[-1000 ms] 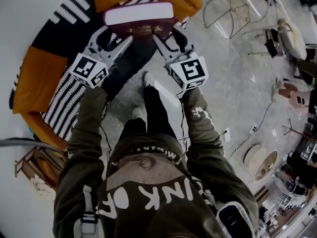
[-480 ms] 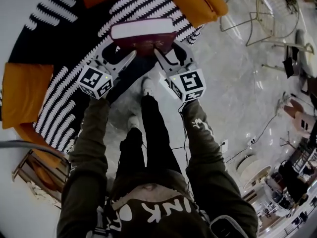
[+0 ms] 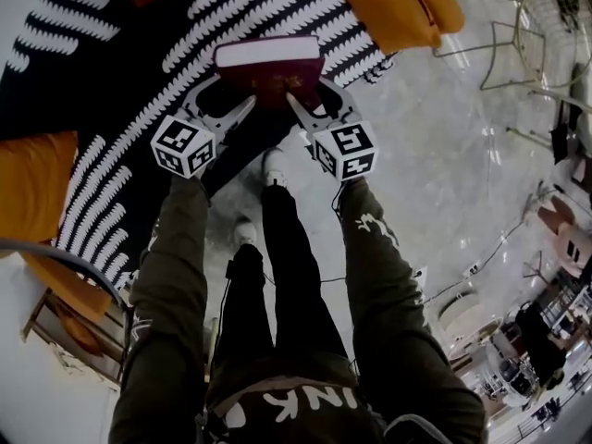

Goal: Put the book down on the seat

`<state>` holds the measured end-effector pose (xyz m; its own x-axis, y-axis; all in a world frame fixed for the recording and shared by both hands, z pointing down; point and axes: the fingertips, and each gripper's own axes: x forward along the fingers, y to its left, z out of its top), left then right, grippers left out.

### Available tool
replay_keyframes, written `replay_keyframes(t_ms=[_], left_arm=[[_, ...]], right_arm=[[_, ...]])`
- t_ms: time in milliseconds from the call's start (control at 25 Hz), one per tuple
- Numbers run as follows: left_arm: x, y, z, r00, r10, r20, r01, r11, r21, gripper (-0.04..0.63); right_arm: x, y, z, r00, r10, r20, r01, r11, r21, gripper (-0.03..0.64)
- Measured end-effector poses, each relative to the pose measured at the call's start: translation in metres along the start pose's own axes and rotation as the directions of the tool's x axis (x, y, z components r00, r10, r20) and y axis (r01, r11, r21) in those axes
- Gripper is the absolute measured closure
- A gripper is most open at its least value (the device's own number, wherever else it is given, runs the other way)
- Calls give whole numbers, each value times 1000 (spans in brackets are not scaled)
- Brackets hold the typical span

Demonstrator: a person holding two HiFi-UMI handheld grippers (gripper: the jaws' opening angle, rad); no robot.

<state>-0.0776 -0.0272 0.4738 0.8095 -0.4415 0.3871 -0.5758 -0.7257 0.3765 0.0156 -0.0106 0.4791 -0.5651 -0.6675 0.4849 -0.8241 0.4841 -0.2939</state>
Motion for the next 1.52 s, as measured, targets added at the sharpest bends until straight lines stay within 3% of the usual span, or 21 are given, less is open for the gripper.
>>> replay_keyframes(t_ms=[160,600,1000,1120,1160,1240,1360,1440,1520], left_arm=[[21,24,-21,999,1,-35,-3,999,-48,341],[70,83,-21,999,9,-53,-20,975,-220,314],[67,115,-40,982,-55,-179,-28,902,-431,310],[58,126,-26,987,-28,-160,-48,890,-453,314],[54,131,-18,990,-1,-138,-60,897,-438,316],[45,136,3,995,67,-72,-88,933,-350,316],[35,121,37,992,119,49,-113,988,-105,341],[34,103,53,990,108,94,-113,993,39,370],[34,88,70,987,96,128,-110,988,110,379]], right_arm=[[28,-19,-18,998,19,-54,-19,1000,13,397],[83,-68,-21,993,77,-94,-64,989,132,394],[114,-72,-24,984,123,-125,-94,972,215,394],[117,-74,-19,985,120,-127,-94,976,196,396],[117,-74,-17,985,114,-126,-90,979,183,397],[114,-76,-12,990,82,-114,-65,988,142,413],[105,-77,5,998,8,-67,-6,999,32,419],[98,-75,24,999,-24,-22,23,999,-44,420],[89,-70,51,999,-43,32,47,992,-116,425]])
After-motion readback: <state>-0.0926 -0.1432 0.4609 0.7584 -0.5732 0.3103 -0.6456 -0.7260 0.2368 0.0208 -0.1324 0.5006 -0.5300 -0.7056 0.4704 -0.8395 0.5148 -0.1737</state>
